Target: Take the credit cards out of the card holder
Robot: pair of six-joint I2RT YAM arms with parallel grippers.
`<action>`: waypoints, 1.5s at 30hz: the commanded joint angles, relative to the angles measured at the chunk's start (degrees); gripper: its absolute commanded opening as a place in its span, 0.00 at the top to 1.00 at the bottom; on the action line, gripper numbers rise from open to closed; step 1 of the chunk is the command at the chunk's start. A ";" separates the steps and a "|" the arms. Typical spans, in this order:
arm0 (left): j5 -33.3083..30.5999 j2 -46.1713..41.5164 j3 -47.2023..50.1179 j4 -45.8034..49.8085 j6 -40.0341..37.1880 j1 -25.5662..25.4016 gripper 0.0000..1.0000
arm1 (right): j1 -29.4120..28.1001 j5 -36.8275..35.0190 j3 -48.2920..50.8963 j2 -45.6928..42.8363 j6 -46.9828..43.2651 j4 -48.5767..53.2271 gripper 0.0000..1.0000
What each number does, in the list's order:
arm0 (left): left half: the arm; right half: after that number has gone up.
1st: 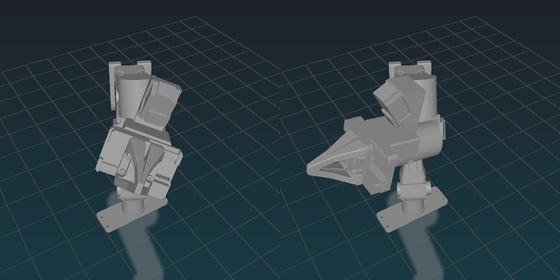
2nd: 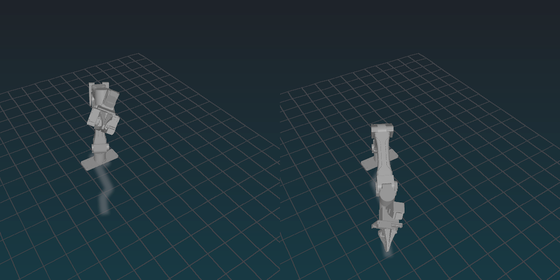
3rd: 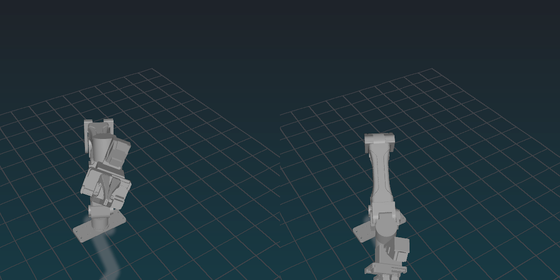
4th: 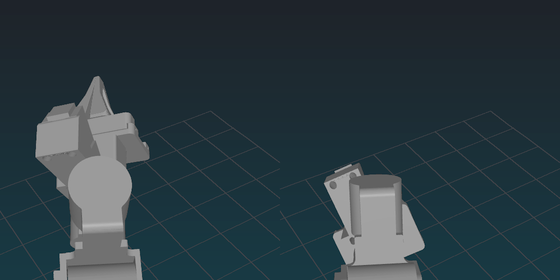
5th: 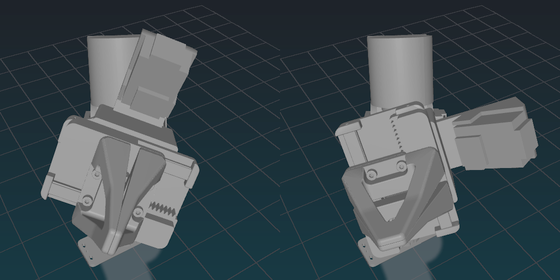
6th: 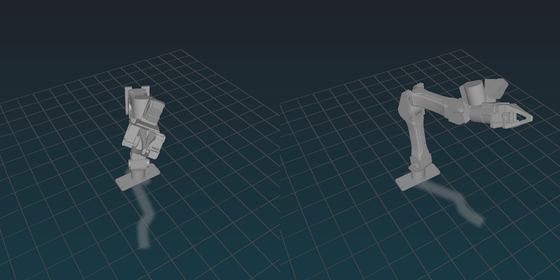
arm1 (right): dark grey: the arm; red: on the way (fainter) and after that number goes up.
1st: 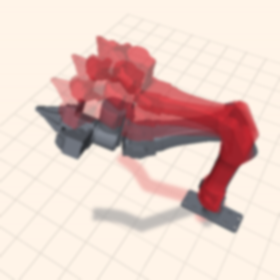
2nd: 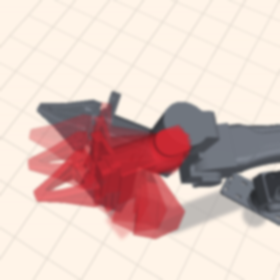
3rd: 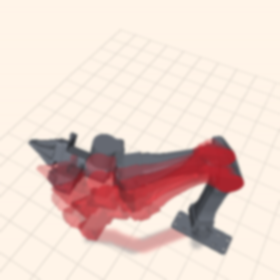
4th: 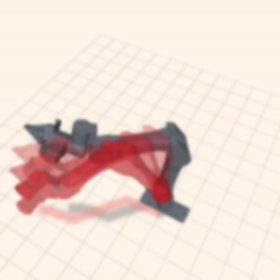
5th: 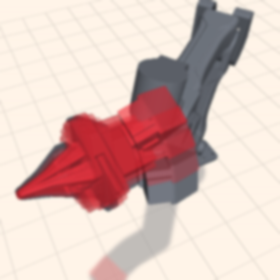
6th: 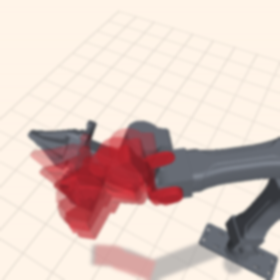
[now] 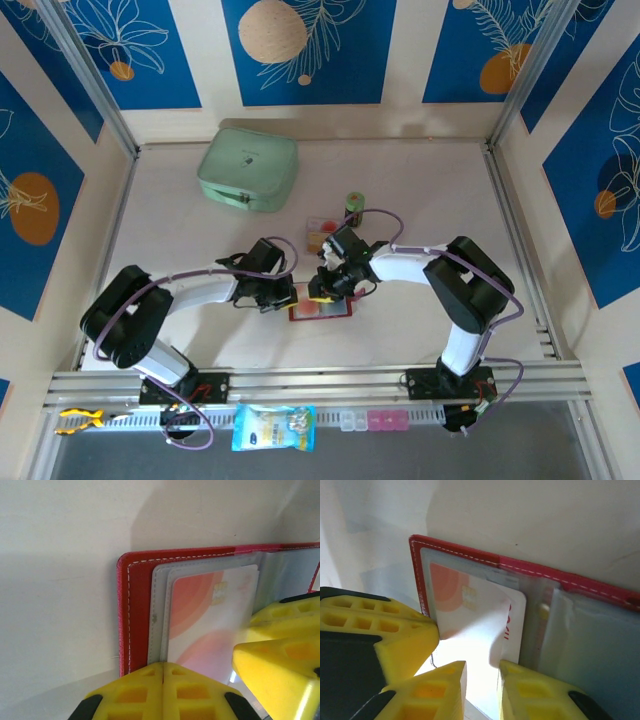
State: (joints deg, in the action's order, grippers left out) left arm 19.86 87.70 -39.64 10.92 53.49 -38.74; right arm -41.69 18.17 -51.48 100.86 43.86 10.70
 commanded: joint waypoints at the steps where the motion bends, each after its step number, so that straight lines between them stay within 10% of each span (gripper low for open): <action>1: -0.99 -0.43 1.17 1.77 -0.60 0.54 0.95 | -0.69 -1.67 -1.92 0.94 -1.42 3.95 0.77; 45: 0.69 -1.57 -3.33 3.41 -1.29 -0.17 0.95 | -0.90 -7.81 -4.24 -4.78 -3.76 11.89 0.76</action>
State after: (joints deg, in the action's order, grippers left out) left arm 19.88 87.37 -41.01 12.71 53.45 -38.76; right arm -42.44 10.41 -55.13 97.97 40.51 21.17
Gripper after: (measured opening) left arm 0.051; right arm 0.242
